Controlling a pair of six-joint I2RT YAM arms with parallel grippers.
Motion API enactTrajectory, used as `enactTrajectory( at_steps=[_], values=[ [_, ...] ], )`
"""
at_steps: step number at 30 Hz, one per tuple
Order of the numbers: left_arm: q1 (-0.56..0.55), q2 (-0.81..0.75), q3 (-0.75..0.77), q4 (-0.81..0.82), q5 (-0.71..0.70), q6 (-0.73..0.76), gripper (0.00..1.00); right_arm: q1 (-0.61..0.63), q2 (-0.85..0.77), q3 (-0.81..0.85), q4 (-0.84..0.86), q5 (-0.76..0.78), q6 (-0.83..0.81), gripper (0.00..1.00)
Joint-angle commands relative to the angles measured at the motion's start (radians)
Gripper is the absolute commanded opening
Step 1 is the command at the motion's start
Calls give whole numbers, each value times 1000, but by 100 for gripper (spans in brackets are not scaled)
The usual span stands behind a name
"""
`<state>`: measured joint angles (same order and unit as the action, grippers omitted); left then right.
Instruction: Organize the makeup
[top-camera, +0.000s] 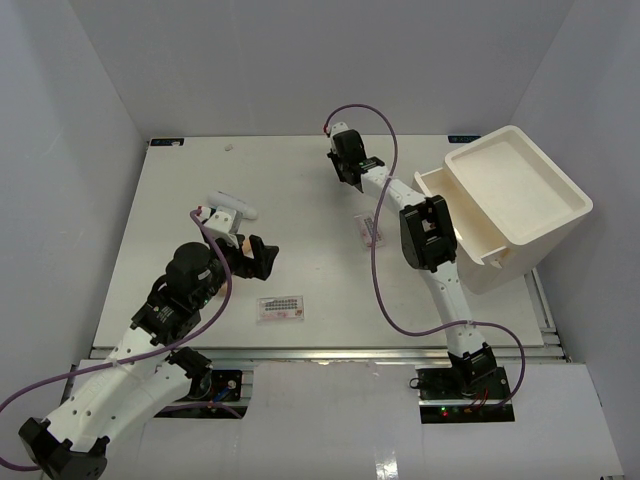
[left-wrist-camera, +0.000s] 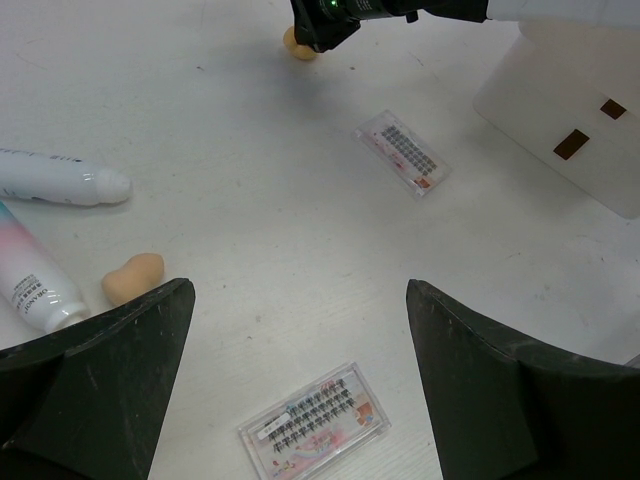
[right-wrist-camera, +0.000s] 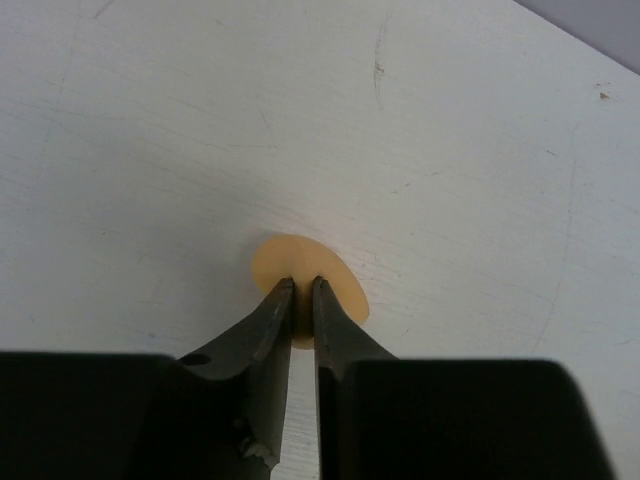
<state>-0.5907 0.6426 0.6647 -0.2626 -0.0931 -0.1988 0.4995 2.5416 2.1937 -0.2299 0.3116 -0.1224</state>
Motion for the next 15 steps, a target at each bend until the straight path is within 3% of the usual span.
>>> enactTrajectory(
  at_steps=[1,9,15],
  values=[
    [8,-1,-1,0,10,6,98,5,-32,-33,19,-35,-20,8],
    [8,-11,-2,0,9,4,98,13,-251,-194,16,-275,4,8],
    [8,-32,-1,0,18,1,98,15,-597,-484,83,-602,20,8]
  ],
)
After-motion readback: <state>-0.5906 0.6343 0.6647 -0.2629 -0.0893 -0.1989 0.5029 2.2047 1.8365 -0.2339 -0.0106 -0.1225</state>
